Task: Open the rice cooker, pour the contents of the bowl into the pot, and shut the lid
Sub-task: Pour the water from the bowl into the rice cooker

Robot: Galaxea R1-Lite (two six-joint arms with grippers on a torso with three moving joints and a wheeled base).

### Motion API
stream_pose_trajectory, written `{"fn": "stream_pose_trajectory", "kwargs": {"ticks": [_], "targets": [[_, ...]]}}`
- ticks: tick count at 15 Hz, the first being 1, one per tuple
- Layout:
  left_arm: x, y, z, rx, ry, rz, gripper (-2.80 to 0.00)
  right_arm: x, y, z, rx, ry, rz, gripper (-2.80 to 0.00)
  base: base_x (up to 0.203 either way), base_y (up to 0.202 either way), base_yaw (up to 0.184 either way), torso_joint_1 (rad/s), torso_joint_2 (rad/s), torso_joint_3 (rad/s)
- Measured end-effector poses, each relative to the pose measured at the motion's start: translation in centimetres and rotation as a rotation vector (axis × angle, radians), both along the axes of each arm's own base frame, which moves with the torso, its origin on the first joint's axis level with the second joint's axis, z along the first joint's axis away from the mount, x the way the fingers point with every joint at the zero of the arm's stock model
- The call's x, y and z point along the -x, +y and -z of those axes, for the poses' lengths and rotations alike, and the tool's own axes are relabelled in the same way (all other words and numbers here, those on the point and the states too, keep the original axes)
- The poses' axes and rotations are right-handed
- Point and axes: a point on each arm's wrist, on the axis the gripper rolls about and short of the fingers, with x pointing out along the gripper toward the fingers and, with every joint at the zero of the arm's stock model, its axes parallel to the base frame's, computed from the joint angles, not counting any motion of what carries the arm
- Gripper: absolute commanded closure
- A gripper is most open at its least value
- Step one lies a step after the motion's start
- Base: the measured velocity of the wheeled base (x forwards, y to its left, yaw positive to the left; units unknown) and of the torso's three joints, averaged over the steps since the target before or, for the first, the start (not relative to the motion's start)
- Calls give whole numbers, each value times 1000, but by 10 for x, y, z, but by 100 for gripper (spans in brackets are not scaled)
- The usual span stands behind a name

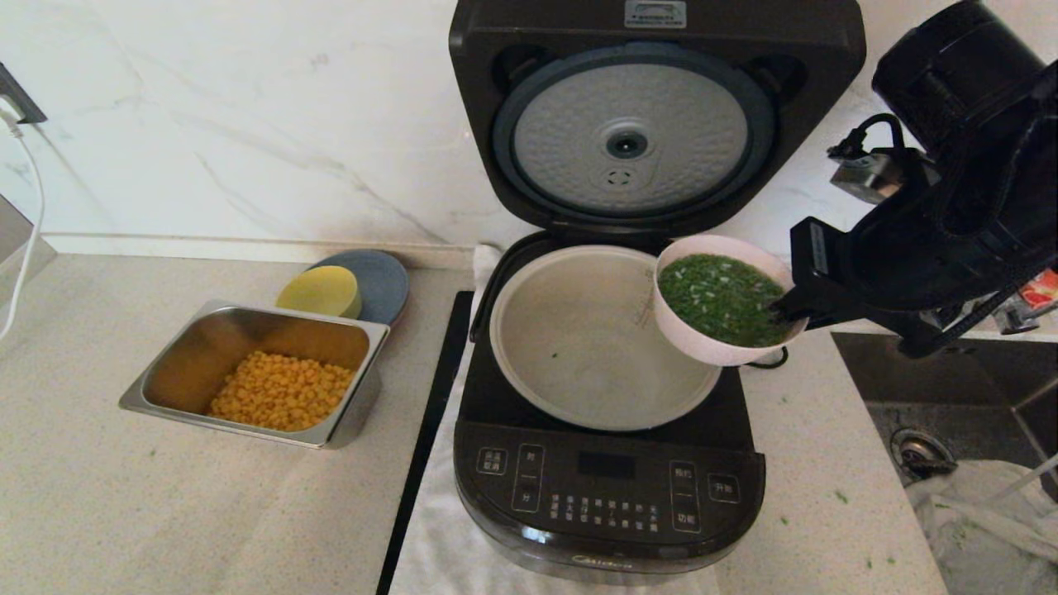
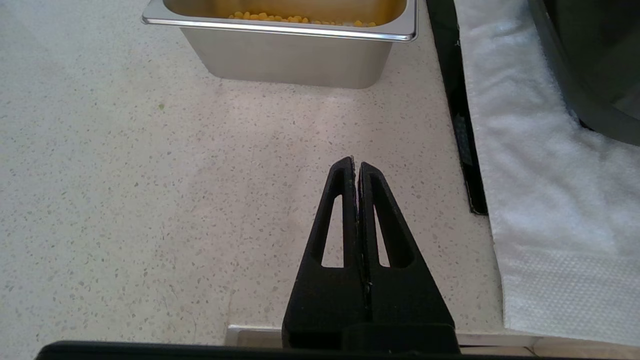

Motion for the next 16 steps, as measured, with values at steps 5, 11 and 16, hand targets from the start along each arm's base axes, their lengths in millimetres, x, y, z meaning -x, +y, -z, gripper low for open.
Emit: {"fn": "stream_pose_trajectory", "kwargs": {"ticks": [5,11,16], "targets": [[0,0,0,0,0,0,0,-2,18,7,-5,20,-35,0,0,0,0,0,0,0],[0,0,0,0,0,0,0,-12,39,15,10,-17,-27,0,0,0,0,0,0,0],[0,0,0,0,0,0,0,-17,59,22,13,-43,-60,0,0,0,0,0,0,0]]}}
